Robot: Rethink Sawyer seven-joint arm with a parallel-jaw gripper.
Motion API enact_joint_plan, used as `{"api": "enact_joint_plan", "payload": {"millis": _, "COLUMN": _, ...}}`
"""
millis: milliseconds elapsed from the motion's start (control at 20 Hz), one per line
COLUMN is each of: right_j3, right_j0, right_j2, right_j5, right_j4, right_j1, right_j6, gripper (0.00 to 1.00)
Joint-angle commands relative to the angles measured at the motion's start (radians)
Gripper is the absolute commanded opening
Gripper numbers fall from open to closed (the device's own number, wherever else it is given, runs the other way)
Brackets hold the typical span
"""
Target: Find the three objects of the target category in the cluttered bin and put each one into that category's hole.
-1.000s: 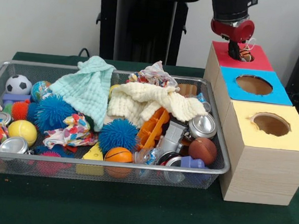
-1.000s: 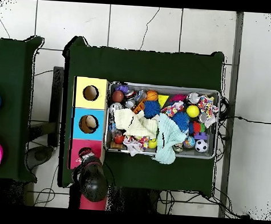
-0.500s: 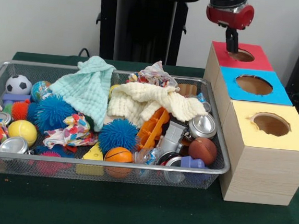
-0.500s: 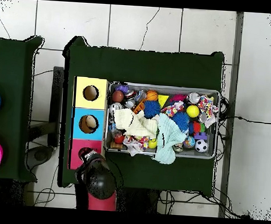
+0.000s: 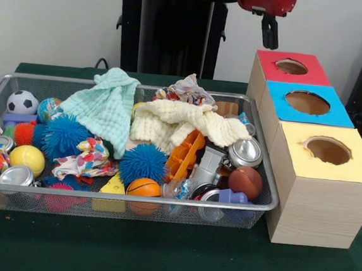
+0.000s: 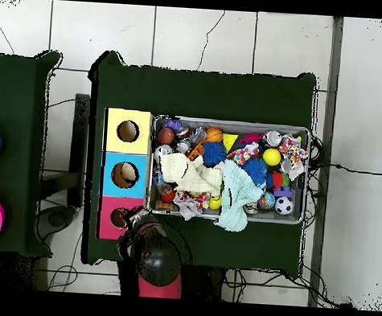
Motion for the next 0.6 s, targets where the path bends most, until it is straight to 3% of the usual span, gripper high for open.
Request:
{"api": "enact_joint_plan", "payload": {"millis": 50, "right_j3": -0.079, "right_j0": -0.099, "right_j2": 0.04, "right_j5": -0.054, "right_j4": -0.132, "right_j1": -0.027, "right_j6": 0.188, "gripper": 0.0}}
{"api": "enact_joint_plan", "payload": {"millis": 200, "right_j3": -0.104, "right_j0": -0.175, "right_j2": 0.028, "right_j5": -0.036, "right_j4": -0.24, "right_j1": -0.019, "right_j6": 0.176, "gripper": 0.0}}
{"api": "enact_joint_plan", "payload": {"millis": 300, "right_j3": -0.116, "right_j0": -0.229, "right_j2": 0.038, "right_j5": -0.036, "right_j4": -0.266, "right_j1": -0.003, "right_j6": 0.131, "gripper": 0.0}}
{"api": "enact_joint_plan", "payload": {"millis": 450, "right_j3": -0.113, "right_j0": -0.297, "right_j2": 0.053, "right_j5": -0.058, "right_j4": -0.301, "right_j1": 0.014, "right_j6": 0.088, "gripper": 0.0}}
{"api": "enact_joint_plan", "payload": {"millis": 600, "right_j3": -0.091, "right_j0": -0.358, "right_j2": 0.085, "right_j5": -0.122, "right_j4": -0.272, "right_j1": 0.036, "right_j6": -0.037, "gripper": 0.0}}
